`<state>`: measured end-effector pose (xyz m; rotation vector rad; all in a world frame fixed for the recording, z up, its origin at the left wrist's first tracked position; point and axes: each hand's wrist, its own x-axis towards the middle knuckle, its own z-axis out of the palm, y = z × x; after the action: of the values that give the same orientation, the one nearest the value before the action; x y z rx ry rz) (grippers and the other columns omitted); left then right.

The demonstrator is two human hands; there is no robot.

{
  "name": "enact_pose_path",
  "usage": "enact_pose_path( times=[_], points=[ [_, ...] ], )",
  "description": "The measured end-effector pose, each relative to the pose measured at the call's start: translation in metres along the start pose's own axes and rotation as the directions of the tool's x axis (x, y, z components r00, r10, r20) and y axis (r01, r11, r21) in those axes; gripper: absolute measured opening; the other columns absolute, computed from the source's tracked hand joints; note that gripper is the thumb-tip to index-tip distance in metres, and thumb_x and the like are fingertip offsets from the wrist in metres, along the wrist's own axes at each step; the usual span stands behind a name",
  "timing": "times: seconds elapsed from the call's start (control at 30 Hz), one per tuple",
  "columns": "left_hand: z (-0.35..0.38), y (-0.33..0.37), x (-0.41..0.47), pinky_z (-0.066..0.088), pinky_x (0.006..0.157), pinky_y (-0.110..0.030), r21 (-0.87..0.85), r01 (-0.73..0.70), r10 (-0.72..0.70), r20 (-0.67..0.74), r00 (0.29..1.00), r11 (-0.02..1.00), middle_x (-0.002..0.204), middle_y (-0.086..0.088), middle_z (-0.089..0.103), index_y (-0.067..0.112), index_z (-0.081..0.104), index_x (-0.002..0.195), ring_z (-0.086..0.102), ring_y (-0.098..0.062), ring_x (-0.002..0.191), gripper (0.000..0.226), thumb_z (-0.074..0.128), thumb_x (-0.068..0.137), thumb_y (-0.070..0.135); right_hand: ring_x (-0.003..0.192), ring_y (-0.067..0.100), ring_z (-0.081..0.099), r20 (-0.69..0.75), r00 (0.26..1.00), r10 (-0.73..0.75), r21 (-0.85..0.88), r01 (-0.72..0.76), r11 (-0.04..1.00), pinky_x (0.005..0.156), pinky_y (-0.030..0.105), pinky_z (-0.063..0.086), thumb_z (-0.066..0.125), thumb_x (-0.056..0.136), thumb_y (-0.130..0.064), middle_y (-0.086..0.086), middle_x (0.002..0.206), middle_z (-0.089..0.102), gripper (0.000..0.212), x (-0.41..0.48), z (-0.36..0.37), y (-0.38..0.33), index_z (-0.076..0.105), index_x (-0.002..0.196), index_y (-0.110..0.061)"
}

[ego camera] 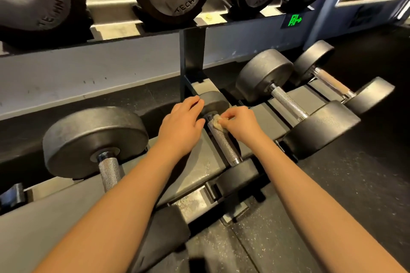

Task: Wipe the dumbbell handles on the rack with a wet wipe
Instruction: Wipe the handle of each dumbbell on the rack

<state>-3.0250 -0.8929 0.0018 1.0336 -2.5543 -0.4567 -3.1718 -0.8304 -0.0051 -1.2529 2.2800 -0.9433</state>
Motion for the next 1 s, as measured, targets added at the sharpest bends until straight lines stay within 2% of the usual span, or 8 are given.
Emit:
enact_pose_path(
  times=[0.27, 0.37, 0.47, 0.53, 0.63, 0.73, 0.9, 1.0],
  points=[
    [-0.005, 0.001, 0.002, 0.030, 0.110, -0.038, 0.016, 0.009, -0.010, 0.045, 0.999, 1.000, 0.157, 0.008, 0.018, 0.024, 0.023, 0.150, 0.022, -0.016, 0.141, 0.054, 0.042, 0.100, 0.030, 0.078, 0.013, 0.058, 0.152, 0.982, 0.109, -0.235, -0.071, 0.969, 0.060, 0.021, 0.041, 0.071, 0.081, -0.016, 0.007, 0.086, 0.069, 0.007, -0.040, -0.025, 0.023, 0.072, 0.082, -0.010],
    [-0.004, 0.002, 0.002, 0.030, 0.111, -0.039, 0.019, 0.007, -0.008, 0.045, 0.999, 1.000, 0.157, 0.008, 0.018, 0.025, 0.023, 0.150, 0.022, -0.016, 0.141, 0.055, 0.043, 0.100, 0.030, 0.076, 0.013, 0.057, 0.119, 0.985, 0.122, -0.236, -0.091, 0.967, 0.054, 0.017, 0.040, 0.071, 0.082, -0.015, 0.004, 0.081, 0.066, 0.010, -0.032, -0.020, 0.016, 0.067, 0.073, -0.013],
    [-0.004, 0.002, 0.002, 0.030, 0.111, -0.039, 0.021, 0.010, -0.011, 0.046, 0.999, 1.000, 0.157, 0.008, 0.019, 0.025, 0.023, 0.150, 0.022, -0.016, 0.141, 0.054, 0.042, 0.100, 0.031, 0.080, 0.017, 0.060, -0.010, 0.998, 0.069, -0.133, -0.070, 0.989, 0.068, 0.027, 0.049, 0.068, 0.085, -0.013, 0.004, 0.084, 0.066, 0.011, -0.018, -0.007, 0.005, 0.068, 0.076, -0.005],
    [-0.005, 0.000, 0.002, 0.030, 0.111, -0.039, 0.018, 0.011, -0.012, 0.042, 0.999, 1.000, 0.156, 0.008, 0.019, 0.025, 0.024, 0.150, 0.023, -0.016, 0.141, 0.053, 0.042, 0.100, 0.031, 0.080, 0.017, 0.061, -0.004, 0.998, 0.070, -0.123, -0.070, 0.990, 0.067, 0.028, 0.050, 0.067, 0.085, -0.012, 0.005, 0.084, 0.066, 0.009, -0.016, -0.005, 0.003, 0.069, 0.077, -0.007],
    [-0.005, -0.001, 0.003, 0.030, 0.110, -0.038, 0.013, 0.010, -0.010, 0.048, 0.999, 1.000, 0.156, 0.008, 0.020, 0.025, 0.025, 0.150, 0.025, -0.016, 0.140, 0.053, 0.042, 0.100, 0.031, 0.074, 0.015, 0.058, 0.115, 0.985, 0.129, -0.290, -0.091, 0.953, 0.060, 0.024, 0.046, 0.071, 0.081, -0.013, 0.001, 0.075, 0.063, 0.013, -0.026, -0.018, 0.009, 0.065, 0.069, -0.014],
    [-0.005, -0.001, 0.004, 0.030, 0.109, -0.038, 0.009, 0.000, -0.001, 0.042, 0.999, 1.000, 0.155, 0.008, 0.022, 0.025, 0.027, 0.149, 0.026, -0.015, 0.139, 0.052, 0.042, 0.100, 0.031, 0.083, 0.018, 0.064, 0.156, 0.969, 0.193, -0.392, -0.118, 0.912, 0.076, 0.033, 0.055, 0.074, 0.077, -0.013, 0.003, 0.084, 0.068, 0.009, -0.034, -0.024, 0.015, 0.068, 0.070, -0.015],
    [-0.007, -0.003, 0.004, 0.031, 0.109, -0.035, -0.023, 0.001, 0.000, 0.057, 0.998, 1.000, 0.156, 0.009, 0.021, 0.025, 0.027, 0.149, 0.025, -0.014, 0.139, 0.052, 0.042, 0.100, 0.032, 0.086, 0.021, 0.064, -0.027, 0.996, 0.082, -0.180, -0.086, 0.980, 0.076, 0.033, 0.053, 0.069, 0.083, -0.016, 0.007, 0.088, 0.069, 0.015, -0.017, -0.003, 0.003, 0.066, 0.068, -0.018],
    [-0.009, -0.003, 0.003, 0.030, 0.110, -0.035, -0.038, 0.001, 0.002, 0.066, 0.998, 0.999, 0.156, 0.008, 0.020, 0.025, 0.026, 0.149, 0.024, -0.014, 0.140, 0.053, 0.042, 0.100, 0.031, 0.090, 0.020, 0.063, -0.095, 0.995, -0.010, -0.078, 0.003, 0.997, 0.083, 0.037, 0.052, 0.066, 0.087, -0.017, 0.005, 0.092, 0.070, 0.009, 0.000, 0.008, -0.006, 0.074, 0.085, -0.014]
  ],
)
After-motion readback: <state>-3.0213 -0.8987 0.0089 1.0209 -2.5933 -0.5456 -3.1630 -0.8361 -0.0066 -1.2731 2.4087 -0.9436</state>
